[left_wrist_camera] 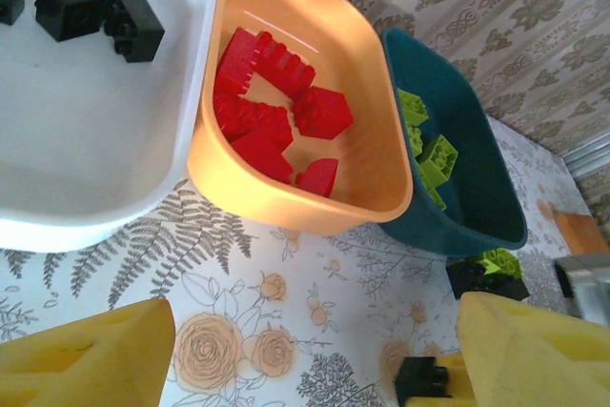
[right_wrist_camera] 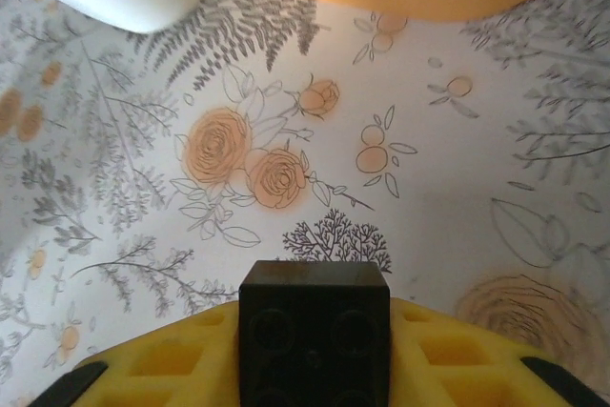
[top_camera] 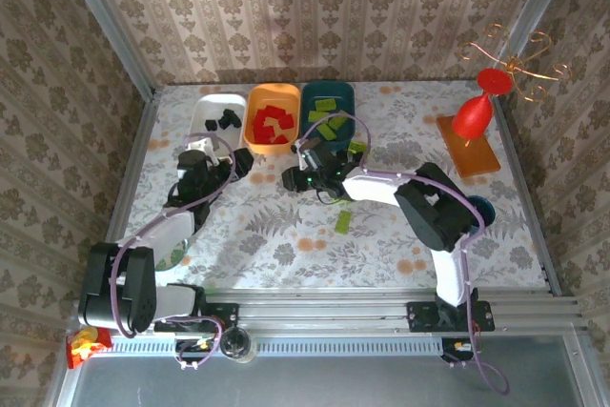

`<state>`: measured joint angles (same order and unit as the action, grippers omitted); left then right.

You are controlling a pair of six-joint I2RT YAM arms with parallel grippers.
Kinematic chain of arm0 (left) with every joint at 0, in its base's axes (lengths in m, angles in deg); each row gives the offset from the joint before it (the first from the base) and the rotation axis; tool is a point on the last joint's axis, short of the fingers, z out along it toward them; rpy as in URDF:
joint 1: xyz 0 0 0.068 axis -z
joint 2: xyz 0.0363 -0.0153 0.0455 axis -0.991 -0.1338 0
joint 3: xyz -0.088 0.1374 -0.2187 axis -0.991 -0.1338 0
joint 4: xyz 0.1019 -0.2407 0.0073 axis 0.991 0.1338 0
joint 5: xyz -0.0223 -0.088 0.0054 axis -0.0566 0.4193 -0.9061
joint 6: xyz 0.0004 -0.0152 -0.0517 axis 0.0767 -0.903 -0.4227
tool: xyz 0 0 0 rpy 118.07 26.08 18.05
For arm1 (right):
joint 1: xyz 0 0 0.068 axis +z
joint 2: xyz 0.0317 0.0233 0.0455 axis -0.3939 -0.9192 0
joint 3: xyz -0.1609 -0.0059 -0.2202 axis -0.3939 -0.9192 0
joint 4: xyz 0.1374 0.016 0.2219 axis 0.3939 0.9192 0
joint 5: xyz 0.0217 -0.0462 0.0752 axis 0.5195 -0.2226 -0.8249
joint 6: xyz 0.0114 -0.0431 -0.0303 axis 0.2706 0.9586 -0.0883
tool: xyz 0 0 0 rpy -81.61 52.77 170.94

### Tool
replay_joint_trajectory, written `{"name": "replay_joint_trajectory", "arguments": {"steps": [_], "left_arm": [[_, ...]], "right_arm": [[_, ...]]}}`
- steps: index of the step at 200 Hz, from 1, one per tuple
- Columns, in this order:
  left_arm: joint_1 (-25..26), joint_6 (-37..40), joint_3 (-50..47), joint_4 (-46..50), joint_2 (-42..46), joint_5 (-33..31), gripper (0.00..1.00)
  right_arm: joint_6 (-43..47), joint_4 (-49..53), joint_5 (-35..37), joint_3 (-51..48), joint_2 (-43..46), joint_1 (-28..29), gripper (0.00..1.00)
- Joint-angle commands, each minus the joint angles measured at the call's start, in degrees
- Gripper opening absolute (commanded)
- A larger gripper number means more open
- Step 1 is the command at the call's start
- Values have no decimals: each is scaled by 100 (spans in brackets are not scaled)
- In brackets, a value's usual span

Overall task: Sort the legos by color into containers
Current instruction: Place the lego at the center of the table.

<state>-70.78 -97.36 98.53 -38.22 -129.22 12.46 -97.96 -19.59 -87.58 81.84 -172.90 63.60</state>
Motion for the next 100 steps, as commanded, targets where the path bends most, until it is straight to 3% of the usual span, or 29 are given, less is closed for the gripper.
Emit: {"name": "replay_joint_trajectory", "arguments": {"steps": [1, 47, 69, 100], "left_arm": [[-10, -15, -94, 60, 149, -41, 79], [219, -26, -228, 77, 124, -169, 79], [424, -15, -278, 86, 17, -286, 79], [979, 111, -180, 252, -435, -578, 79]], "right_arm": [[-289, 192, -108, 347, -272, -15, 41], [-467, 77, -555, 218, 1, -147, 56], [-475, 45, -670, -280, 594, -365, 60], [-318, 46, -297, -1325, 1767, -772, 64]]}}
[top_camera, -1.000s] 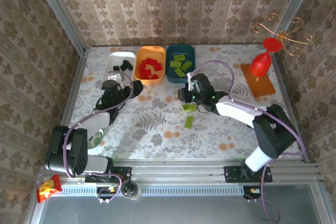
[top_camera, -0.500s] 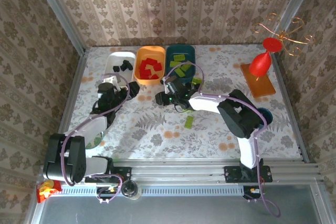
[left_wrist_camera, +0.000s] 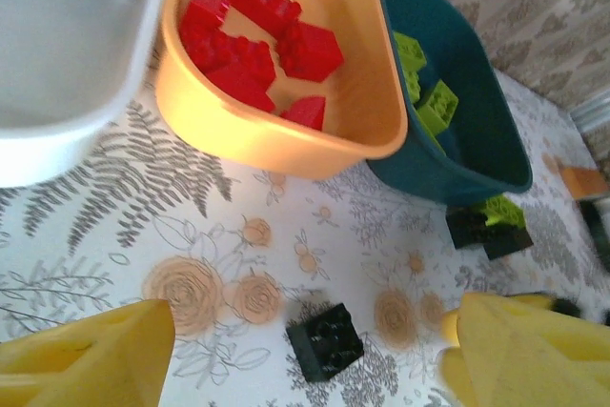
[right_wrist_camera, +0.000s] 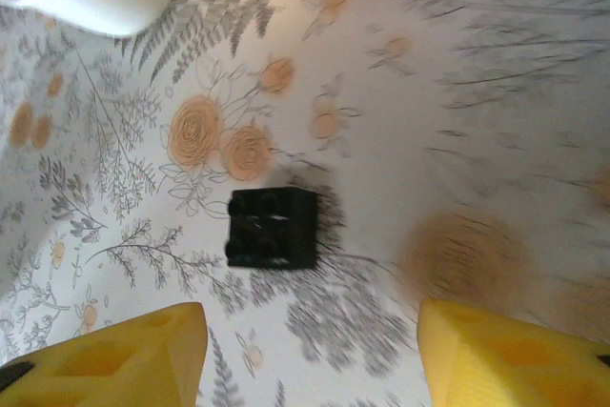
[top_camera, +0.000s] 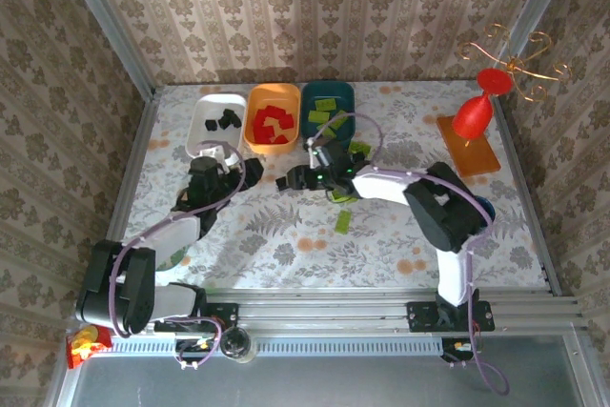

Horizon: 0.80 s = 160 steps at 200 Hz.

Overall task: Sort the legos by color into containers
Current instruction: Place the lego at the center of the table, then pick up the lego from the center of the table.

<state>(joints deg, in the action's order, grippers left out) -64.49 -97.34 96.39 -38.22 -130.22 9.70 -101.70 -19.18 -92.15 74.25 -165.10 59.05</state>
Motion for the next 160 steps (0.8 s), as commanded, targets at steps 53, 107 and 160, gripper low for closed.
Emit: {"name": "replay_joint_trajectory", "arguments": {"steps": [53, 107, 160], "left_arm": [[1145, 293, 601, 486, -1504, -793, 77], [1530, 709, 1418, 863, -2405, -1146, 70], [1911, 1326, 2118, 1653, -2916, -2197, 70]], "right_arm": [[150, 10, 437, -1555, 1887, -867, 69], [122, -111, 339, -1675, 1805, -913, 70], [128, -154, 305, -1772, 1890, -991, 70]]}}
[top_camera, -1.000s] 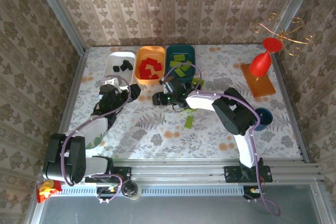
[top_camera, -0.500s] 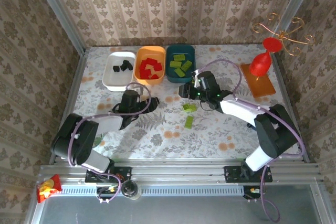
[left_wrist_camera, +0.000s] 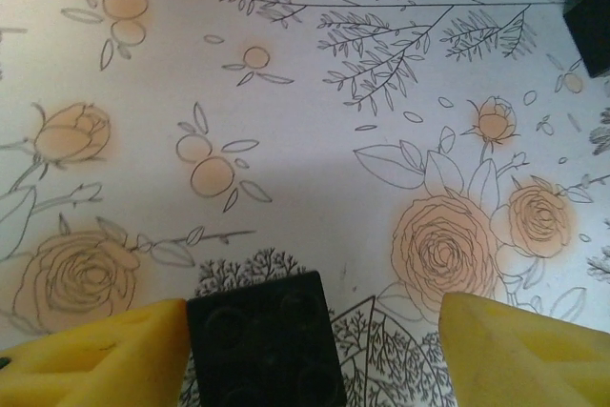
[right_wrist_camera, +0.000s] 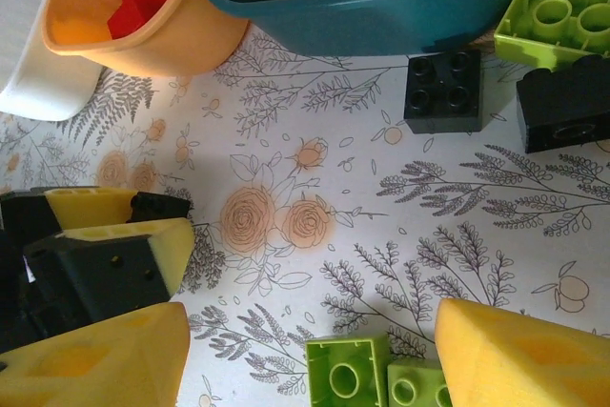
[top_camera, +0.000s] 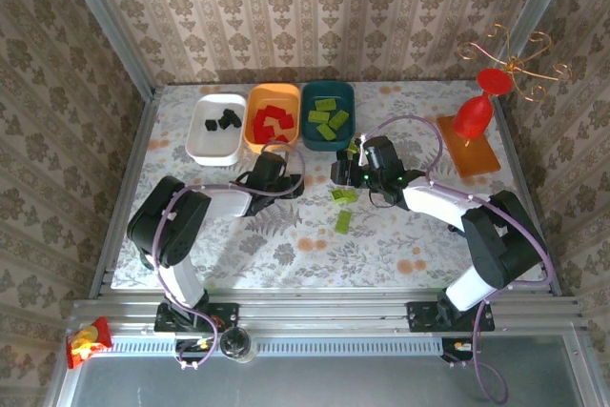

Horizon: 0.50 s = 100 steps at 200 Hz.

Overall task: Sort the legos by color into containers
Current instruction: Pick up the lego from the center of the table.

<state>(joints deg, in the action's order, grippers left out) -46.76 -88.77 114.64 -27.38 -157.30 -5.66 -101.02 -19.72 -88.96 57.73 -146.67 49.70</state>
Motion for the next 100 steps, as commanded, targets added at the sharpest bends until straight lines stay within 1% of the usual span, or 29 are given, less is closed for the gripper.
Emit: {"name": "replay_joint_trajectory", "arguments": {"steps": [1, 25, 49, 78, 91, 100], "left_arm": [[146, 478, 303, 581, -221, -681, 70], [280, 632, 513, 748, -419, -968, 64], [364, 724, 547, 715, -461, -1171, 53], [348, 814, 400, 370, -403, -1104, 36], [304, 805, 305, 237, -308, -1089, 31], [258, 796, 218, 145, -180, -1111, 29]], "right_arm": [[62, -99, -14, -121, 49, -56, 70], [64, -126, -14, -179, 84, -101, 71], [55, -151, -19, -240, 122, -151, 71], [42, -180, -11, -288, 155, -185, 71], [53, -178, -6, -296, 164, -189, 71], [40, -185, 12, -313, 180, -189, 71]]}}
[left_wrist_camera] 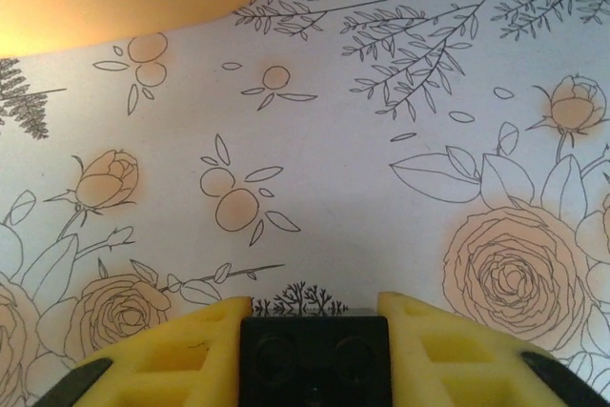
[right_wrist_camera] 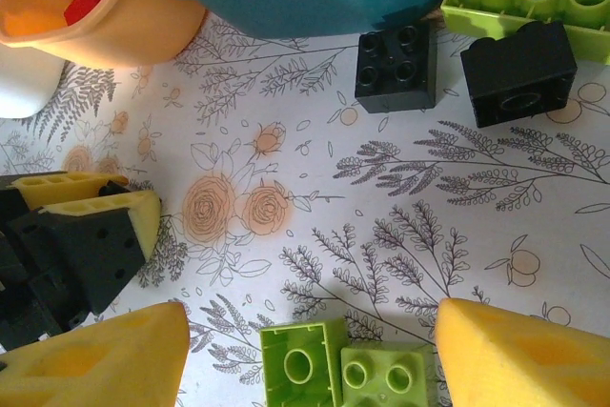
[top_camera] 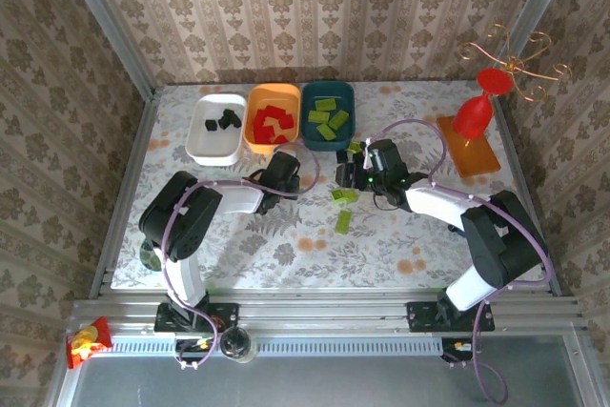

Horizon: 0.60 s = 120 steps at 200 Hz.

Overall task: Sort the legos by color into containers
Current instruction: Pick up the lego from the center of the table, then place the lego in the container.

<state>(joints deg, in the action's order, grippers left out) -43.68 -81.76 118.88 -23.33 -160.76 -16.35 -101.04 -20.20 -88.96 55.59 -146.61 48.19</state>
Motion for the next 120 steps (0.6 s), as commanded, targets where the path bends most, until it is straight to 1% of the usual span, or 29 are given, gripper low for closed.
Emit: {"name": "replay_joint_trajectory", "arguments": {"steps": [1, 19, 38, 61, 64, 73, 94, 107, 120], "left_arm": [[-58, 94, -224, -272, 183, -44, 29], [-271, 113, -465, -479, 609, 29, 28], [-660, 88, -726, -606, 1180, 200, 27], [-1206, 65, -940, -661, 1846, 326, 27], [-1395, 67, -949, -651, 1911, 342, 27], [-1682, 67, -926, -598, 2066, 393, 27], [-2235, 60, -762, -518, 2157, 486, 28], [-2530, 9, -572, -466, 2027, 580, 28], [-2761, -9, -278, -375, 1785, 631, 29]], "right_arm": [[41, -138, 12, -100, 179, -38, 71], [23, -257, 48, -203, 260, -38, 71], [-9, -371, 89, -289, 339, -22, 70], [-4, -400, 125, -304, 328, 6, 71], [-4, -404, 122, -304, 318, 6, 70], [-13, -432, 127, -301, 286, 22, 71], [-31, -494, 109, -277, 183, 65, 71], [-1, -491, 163, -245, 111, 105, 70], [85, -405, 387, -204, 52, 199, 70]]}}
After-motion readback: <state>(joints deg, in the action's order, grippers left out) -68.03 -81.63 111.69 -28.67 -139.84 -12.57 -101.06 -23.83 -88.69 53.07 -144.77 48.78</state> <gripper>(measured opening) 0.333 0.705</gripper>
